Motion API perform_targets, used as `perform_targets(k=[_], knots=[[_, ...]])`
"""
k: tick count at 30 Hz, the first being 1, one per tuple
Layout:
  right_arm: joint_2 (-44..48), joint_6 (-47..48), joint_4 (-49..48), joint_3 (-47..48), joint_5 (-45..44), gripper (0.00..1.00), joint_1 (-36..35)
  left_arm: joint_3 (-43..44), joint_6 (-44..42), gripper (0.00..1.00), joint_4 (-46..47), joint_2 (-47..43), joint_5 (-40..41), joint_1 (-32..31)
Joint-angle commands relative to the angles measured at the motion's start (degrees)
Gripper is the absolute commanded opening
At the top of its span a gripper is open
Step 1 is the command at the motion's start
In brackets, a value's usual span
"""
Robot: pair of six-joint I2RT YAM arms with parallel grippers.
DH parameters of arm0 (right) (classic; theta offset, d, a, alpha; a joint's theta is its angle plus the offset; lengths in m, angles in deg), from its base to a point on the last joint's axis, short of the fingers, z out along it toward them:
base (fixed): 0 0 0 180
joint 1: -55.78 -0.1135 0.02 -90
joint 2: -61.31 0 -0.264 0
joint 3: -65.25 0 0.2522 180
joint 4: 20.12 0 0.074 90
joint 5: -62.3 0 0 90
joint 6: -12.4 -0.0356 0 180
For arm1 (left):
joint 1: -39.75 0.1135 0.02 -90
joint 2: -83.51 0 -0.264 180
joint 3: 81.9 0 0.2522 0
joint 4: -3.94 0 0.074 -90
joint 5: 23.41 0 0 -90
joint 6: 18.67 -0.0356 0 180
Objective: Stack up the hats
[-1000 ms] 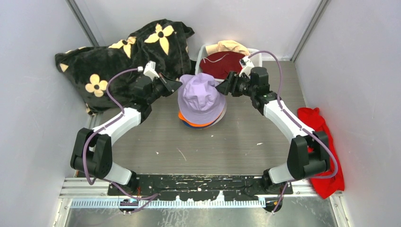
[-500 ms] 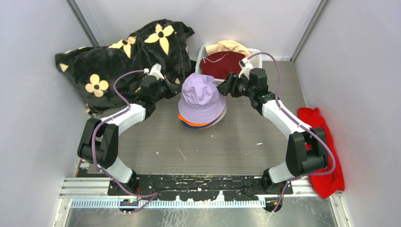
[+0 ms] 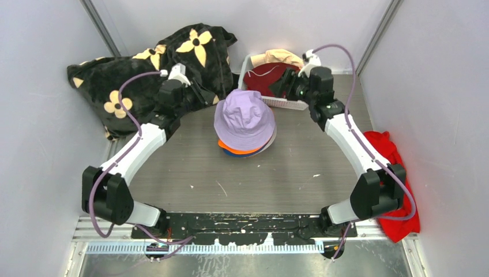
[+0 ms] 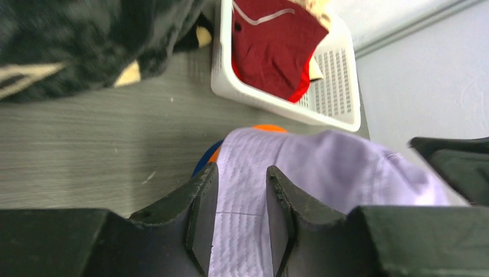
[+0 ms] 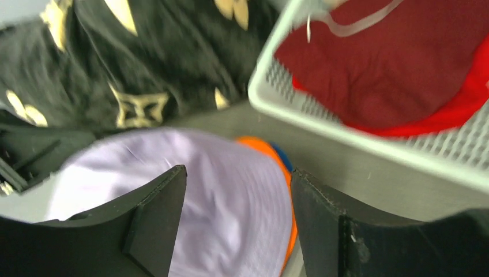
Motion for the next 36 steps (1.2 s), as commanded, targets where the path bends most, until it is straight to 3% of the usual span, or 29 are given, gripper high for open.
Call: perform_targets(k=[1,7,11,21,36], knots=[[-0.83,2.31,3.65,14.46,-10.11,0.71,-0.15,6.54,-4.33,0.38,-9.45,-3.7,8.39,-0.06],[-15.45,6.43,12.65,31.86,-20.05,0.71,0.25,13.96,-5.84,0.4,-13.54,-3.46,9.86,-0.05],[-26.62,7.11,15.12,39.8,-19.28,0.71,2.52,17.72,-6.89,0.41,-14.58,-3.94,8.88,-0.04],[-42.36,8.69,11.87,48.43,-16.4,0.71,7.03,14.37,-8.41,0.44,-8.68,-6.41,1.96,-0.07],[-60.6,7.46,13.9,61.08,-17.46,0.72,8.44,11.89,-9.08,0.45,-8.11,-3.8,1.07,-0.02]])
